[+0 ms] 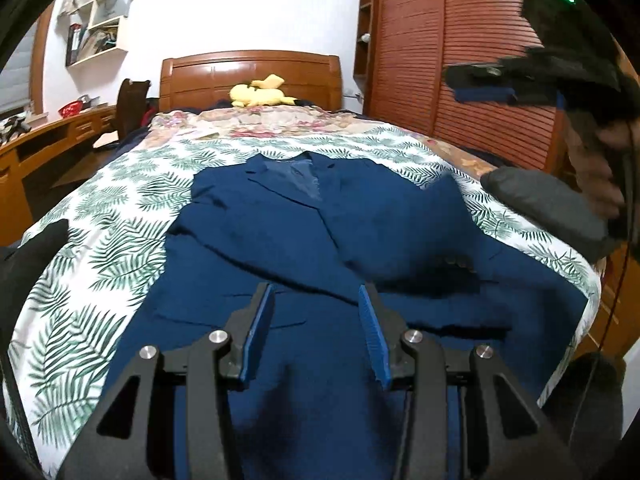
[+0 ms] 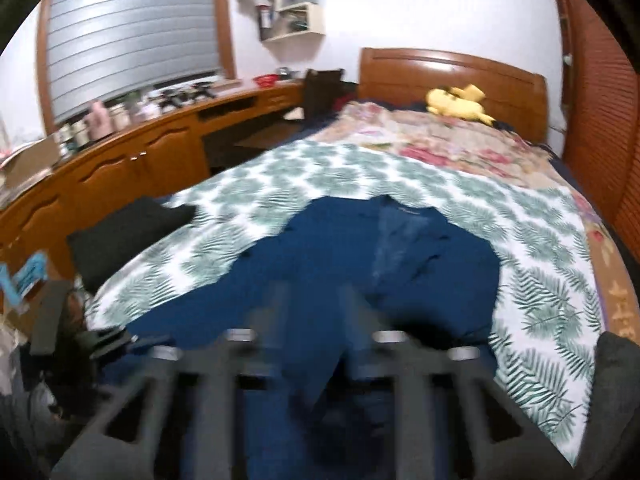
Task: Fold large clothes
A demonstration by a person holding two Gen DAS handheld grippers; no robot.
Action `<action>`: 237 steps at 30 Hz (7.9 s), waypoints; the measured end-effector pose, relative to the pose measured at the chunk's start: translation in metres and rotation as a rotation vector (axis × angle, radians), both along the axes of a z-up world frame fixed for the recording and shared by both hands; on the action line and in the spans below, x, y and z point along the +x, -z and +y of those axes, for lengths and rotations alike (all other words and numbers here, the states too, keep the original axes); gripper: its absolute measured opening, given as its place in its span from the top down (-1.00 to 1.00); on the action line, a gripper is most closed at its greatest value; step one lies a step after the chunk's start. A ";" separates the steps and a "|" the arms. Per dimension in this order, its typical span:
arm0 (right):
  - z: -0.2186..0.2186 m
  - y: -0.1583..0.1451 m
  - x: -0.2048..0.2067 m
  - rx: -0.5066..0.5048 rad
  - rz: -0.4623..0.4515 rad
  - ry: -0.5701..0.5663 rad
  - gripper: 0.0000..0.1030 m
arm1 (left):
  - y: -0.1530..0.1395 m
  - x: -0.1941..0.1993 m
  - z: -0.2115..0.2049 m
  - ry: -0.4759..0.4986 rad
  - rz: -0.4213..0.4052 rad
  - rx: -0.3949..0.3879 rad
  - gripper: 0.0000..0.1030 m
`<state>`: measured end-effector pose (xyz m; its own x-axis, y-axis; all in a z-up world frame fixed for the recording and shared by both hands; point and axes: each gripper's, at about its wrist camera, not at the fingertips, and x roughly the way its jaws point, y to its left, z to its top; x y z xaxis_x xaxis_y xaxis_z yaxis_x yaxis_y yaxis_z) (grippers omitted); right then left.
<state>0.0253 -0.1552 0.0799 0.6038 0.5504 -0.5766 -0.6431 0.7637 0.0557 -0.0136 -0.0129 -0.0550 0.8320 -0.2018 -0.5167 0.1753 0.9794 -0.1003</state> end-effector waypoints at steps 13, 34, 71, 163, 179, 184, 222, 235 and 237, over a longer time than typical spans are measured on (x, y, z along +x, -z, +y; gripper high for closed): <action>-0.073 0.077 -0.010 -0.008 0.055 0.210 -0.17 | -0.007 -0.003 -0.035 0.064 0.030 0.060 0.17; -0.179 0.135 -0.034 -0.121 0.097 0.376 -0.17 | -0.025 0.076 -0.201 0.353 0.132 0.123 0.27; -0.142 0.119 -0.033 -0.115 0.062 0.299 -0.17 | -0.075 0.091 -0.112 0.152 0.057 0.241 1.00; -0.081 0.143 -0.014 -0.212 0.087 0.234 -0.17 | 0.019 -0.023 0.067 -0.110 0.269 0.112 0.79; -0.073 0.156 -0.010 -0.245 0.104 0.230 -0.17 | 0.050 -0.016 0.104 -0.172 0.318 0.142 0.52; -0.073 0.156 -0.012 -0.247 0.105 0.228 -0.17 | 0.058 -0.008 0.118 -0.201 0.316 0.133 0.26; -0.157 0.146 -0.102 -0.214 0.211 0.266 0.47 | 0.049 -0.057 0.116 -0.088 0.294 -0.023 0.51; -0.167 0.149 -0.094 -0.164 0.225 0.339 0.97 | 0.037 -0.065 0.113 -0.100 0.254 -0.043 1.00; -0.167 0.136 -0.092 -0.117 0.208 0.343 0.97 | 0.011 -0.069 0.104 -0.079 0.193 -0.037 1.00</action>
